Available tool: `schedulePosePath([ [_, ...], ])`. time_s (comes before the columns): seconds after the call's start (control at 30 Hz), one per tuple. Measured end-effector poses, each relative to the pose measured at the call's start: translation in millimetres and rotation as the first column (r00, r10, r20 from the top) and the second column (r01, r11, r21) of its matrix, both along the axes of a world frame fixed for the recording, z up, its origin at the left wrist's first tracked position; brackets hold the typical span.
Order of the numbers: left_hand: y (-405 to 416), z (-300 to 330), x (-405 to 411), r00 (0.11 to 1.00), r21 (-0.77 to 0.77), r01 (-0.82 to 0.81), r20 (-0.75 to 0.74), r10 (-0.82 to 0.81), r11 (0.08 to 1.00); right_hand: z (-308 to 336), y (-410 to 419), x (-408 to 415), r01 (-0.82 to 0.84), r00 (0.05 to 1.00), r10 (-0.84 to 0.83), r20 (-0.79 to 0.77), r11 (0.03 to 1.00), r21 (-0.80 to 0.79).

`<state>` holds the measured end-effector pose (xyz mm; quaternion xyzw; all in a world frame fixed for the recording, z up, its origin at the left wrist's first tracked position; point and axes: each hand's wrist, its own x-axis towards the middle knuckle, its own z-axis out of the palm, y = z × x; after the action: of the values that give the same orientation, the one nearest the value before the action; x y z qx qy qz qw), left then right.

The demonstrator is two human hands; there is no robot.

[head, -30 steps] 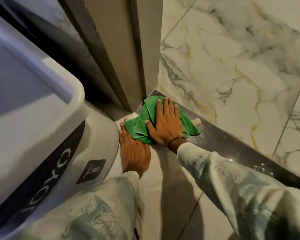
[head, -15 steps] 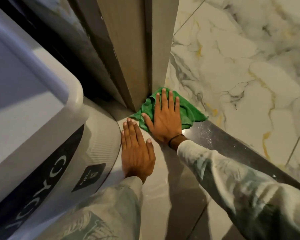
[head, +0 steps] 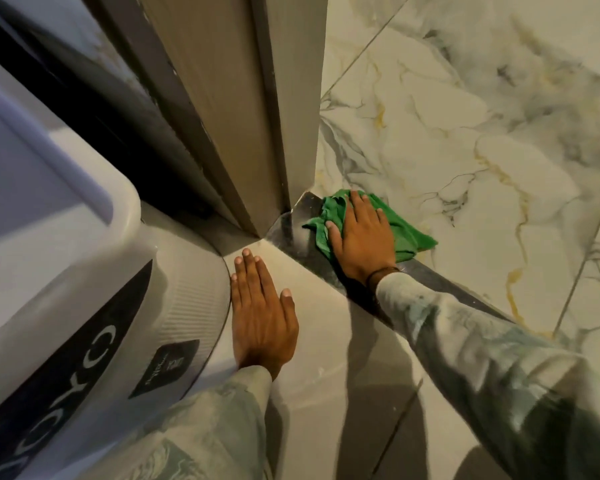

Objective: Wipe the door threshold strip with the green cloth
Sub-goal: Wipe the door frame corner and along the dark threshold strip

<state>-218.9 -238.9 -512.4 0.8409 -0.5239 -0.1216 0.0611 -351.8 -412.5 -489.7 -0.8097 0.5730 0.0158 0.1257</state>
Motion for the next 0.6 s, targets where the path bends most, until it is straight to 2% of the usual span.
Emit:
schedulePosePath([
  [0.07, 0.4, 1.1, -1.5, 1.000, 0.004, 0.003, 0.013, -0.003, 1.000, 3.2, 5.2, 20.2, 0.049, 0.999, -0.048, 0.010, 0.999, -0.007],
  [0.17, 0.3, 4.5, -3.4, 1.000, 0.016, 0.021, 0.014, -0.022, 1.000, 1.8, 45.8, 6.4, -0.257, 0.966, 0.257, 0.009, 0.966, -0.040],
  [0.23, -1.9, 7.1, -5.5, 1.000, 0.020, 0.015, -0.005, -0.015, 1.000, -0.1, 68.8, -34.8, -0.349, 0.937, 0.350, 0.008, 0.936, -0.048],
  [0.3, -3.4, 9.2, -13.9, 1.000, 0.020, 0.010, -0.024, -0.009, 1.000, -4.1, 80.0, -81.7, -0.212, 0.977, 0.211, -0.021, 0.976, -0.054],
  [0.37, -0.4, 9.3, -25.8, 0.999, 0.010, 0.031, -0.020, -0.031, 0.999, -3.0, 80.1, -109.4, 0.056, 0.998, -0.058, -0.034, 0.998, -0.040],
  [0.43, 2.4, 6.7, -33.6, 0.999, -0.010, 0.039, -0.013, -0.039, 0.999, -3.4, 72.5, -98.6, 0.267, 0.963, -0.268, -0.023, 0.963, -0.036],
  [0.47, 2.7, 5.7, -34.8, 0.999, -0.009, 0.034, -0.016, -0.035, 0.999, -1.9, 69.2, -84.3, 0.320, 0.947, -0.320, -0.017, 0.947, -0.034],
  [0.53, 3.3, 4.1, -35.1, 0.999, 0.002, 0.033, -0.008, -0.033, 0.999, -1.5, 75.1, -62.1, 0.257, 0.966, -0.258, -0.007, 0.965, -0.052],
  [0.6, 2.2, 3.2, -33.9, 0.999, 0.011, 0.036, 0.000, -0.036, 0.999, -3.4, 94.0, -67.7, 0.021, 1.000, -0.021, 0.004, 0.997, -0.069],
])
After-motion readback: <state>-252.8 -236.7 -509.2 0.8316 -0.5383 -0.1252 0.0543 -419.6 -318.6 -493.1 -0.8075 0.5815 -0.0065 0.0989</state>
